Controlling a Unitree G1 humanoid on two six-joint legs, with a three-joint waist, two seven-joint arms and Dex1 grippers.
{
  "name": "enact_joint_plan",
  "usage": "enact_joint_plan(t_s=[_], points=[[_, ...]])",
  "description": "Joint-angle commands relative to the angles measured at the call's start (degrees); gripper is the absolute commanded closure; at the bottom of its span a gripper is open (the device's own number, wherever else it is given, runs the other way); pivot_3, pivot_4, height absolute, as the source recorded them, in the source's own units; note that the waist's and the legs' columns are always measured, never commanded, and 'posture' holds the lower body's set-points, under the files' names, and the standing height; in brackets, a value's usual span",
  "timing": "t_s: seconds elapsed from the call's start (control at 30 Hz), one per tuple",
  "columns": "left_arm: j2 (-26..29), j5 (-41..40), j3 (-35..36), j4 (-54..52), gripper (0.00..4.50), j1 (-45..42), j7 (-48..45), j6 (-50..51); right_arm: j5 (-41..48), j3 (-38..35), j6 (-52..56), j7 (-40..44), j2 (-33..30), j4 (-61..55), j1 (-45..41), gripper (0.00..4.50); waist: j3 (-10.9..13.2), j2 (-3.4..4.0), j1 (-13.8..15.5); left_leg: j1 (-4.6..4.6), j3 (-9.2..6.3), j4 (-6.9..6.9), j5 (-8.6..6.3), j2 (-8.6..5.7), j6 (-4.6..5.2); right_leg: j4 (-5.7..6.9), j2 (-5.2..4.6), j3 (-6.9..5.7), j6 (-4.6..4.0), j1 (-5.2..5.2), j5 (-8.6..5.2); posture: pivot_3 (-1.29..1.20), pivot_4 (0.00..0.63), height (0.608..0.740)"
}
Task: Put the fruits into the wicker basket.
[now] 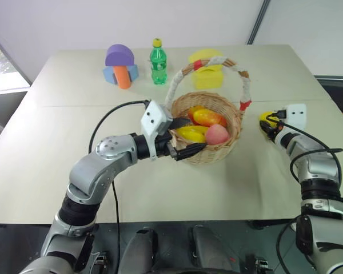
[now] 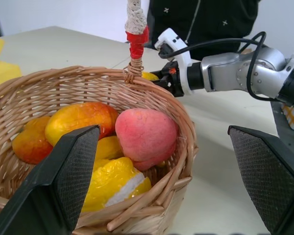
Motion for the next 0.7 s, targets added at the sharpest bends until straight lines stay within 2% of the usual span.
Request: enact_joint_plan(t_s=[0.03,0.13,0.27,0.33,0.4,0.47,0.67,0.7], points=[[1.0,-1.7,4.0,-1.3,0.0,1.0,-0.9,-2.1,0.9,-1.7,1.4,4.1,-5.0,-16.7,5.9,2.74,0.0,0.04,0.3,-0.02,-0.01,-0.01,0.0,0.0,0.0,0.02,-0.01,0.0,0.0,-0.04,0.0,0.0,0.15,0.74],[3.0,-1.7,6.1,-0.3,0.0,2.5,-2.1,-3.4,4.5,-4.3,3.6,9.6,-8.6,-30.1,13.4,2.74,0.0,0.05,0.3,-0.08,-0.05,-0.02,-0.02,0.0,0.02,0.02,-0.05,-0.01,0.0,-0.08,-0.01,0.0,0.15,0.74],[6.5,-1.8,9.1,2.3,0.0,5.4,-6.0,-6.9,14.4,-10.8,6.1,22.7,-14.8,-49.9,26.8,2.74,0.0,0.04,0.1,0.01,-0.06,-0.01,-0.04,0.04,0.06,-0.06,-0.03,-0.01,0.01,0.08,-0.01,0.0,0.15,0.74],[7.6,-1.7,9.4,3.4,0.0,6.2,-7.6,-8.1,20.0,-12.5,8.7,24.9,-15.5,-55.7,28.9,2.74,0.0,0.05,-0.1,0.02,-0.05,-0.01,-0.04,0.06,0.06,-0.09,-0.02,-0.02,0.01,0.09,-0.01,0.0,0.15,0.74],[8.7,-1.0,9.1,4.6,0.0,6.6,-8.6,-9.1,25.7,-9.7,12.5,22.9,-14.1,-60.5,26.0,2.74,0.0,0.02,-0.4,0.12,-0.04,0.0,-0.04,0.11,0.06,-0.08,0.01,-0.01,0.02,0.17,0.0,0.0,0.15,0.74],[8.9,-0.8,9.0,5.2,0.0,6.4,-8.9,-9.6,25.7,-3.2,14.8,19.1,-11.6,-62.9,21.1,2.74,0.0,0.0,-0.5,0.15,-0.04,0.01,-0.01,0.12,0.02,-0.07,0.01,-0.01,0.02,0.18,0.0,0.0,0.15,0.74],[8.4,-1.0,8.7,4.4,0.0,6.1,-8.1,-10.0,16.5,10.3,18.6,7.1,-2.5,-56.3,8.2,2.74,0.0,-0.03,0.3,-0.04,-0.16,0.01,0.0,0.05,0.0,-0.07,-0.09,-0.03,0.0,0.01,0.0,0.0,0.15,0.74],[8.2,-1.2,8.8,3.7,0.0,6.3,-7.6,-9.7,15.2,11.7,19.0,5.6,-0.9,-54.2,6.4,2.24,0.0,-0.03,0.4,-0.08,-0.18,0.01,0.0,0.01,0.0,-0.07,-0.13,-0.03,0.0,-0.01,0.0,0.0,0.15,0.74]])
